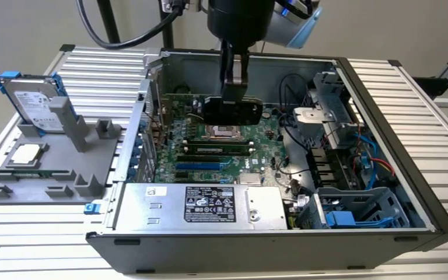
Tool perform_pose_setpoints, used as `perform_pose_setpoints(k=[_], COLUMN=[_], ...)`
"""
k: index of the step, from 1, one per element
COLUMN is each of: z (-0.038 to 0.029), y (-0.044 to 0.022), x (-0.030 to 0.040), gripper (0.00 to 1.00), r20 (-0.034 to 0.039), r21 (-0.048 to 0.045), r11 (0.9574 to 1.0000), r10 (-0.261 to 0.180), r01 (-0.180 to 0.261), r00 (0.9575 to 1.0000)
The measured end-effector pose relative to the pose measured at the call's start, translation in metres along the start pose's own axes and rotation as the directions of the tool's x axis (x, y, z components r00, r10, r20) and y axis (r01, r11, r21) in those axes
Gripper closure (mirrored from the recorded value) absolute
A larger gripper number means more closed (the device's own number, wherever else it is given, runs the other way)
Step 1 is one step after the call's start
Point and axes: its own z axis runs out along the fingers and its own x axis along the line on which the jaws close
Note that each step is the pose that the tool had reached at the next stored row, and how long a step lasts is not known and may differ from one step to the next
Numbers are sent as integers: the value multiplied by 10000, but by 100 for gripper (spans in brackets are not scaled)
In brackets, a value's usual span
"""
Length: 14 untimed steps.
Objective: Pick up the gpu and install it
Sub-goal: 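Insert the gpu into the slot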
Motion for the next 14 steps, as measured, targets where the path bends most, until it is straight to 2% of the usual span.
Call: perform_pose_setpoints(k=[14], z=[45], y=[0], x=[0], gripper=[100], r20=[-13], r21=[0], r11=[10000], r10=[0], r01=[0], r00=[10000])
